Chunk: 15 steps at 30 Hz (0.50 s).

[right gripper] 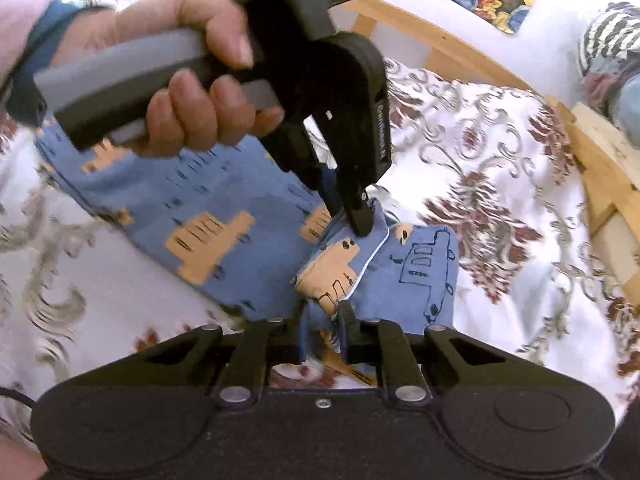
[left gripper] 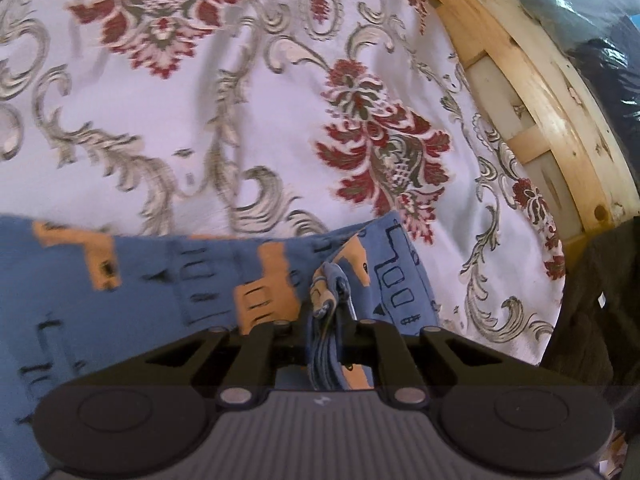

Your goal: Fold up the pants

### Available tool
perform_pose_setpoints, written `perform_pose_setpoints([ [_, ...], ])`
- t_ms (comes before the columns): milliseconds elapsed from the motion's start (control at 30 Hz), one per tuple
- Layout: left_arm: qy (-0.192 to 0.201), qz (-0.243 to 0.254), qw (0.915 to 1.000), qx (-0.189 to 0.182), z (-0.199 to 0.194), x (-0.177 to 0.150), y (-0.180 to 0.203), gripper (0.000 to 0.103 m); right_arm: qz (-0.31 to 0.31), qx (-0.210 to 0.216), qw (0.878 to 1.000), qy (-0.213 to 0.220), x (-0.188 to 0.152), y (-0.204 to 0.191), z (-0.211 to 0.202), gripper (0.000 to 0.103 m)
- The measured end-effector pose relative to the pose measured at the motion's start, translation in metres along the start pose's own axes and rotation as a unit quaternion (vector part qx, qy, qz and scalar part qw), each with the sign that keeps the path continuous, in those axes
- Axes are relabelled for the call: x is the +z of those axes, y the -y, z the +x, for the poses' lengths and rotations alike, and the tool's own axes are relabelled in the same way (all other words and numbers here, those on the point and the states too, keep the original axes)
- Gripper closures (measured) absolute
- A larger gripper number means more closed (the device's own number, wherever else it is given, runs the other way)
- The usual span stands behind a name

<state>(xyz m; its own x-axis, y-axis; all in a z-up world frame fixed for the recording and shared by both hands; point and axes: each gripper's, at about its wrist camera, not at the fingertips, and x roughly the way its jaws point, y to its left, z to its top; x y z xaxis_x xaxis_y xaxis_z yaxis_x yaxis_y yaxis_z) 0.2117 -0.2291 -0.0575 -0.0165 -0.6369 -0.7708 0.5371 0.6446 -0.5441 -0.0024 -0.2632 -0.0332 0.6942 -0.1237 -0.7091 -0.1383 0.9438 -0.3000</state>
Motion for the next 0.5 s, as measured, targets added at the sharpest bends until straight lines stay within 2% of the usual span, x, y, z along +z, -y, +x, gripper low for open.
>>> perform_pose_setpoints([
  [200,0.012,-0.005,0.9999,0.007,-0.029,-0.012,-0.021,0.092,-0.006,0.039,0.999,0.019,0.012,-0.019,-0.006,0.088],
  [500,0.027,-0.001,0.9989,0.039,-0.067,-0.028,-0.05,0.092,-0.039,0.082,0.995,0.039,0.032,-0.057,-0.003,0.089],
])
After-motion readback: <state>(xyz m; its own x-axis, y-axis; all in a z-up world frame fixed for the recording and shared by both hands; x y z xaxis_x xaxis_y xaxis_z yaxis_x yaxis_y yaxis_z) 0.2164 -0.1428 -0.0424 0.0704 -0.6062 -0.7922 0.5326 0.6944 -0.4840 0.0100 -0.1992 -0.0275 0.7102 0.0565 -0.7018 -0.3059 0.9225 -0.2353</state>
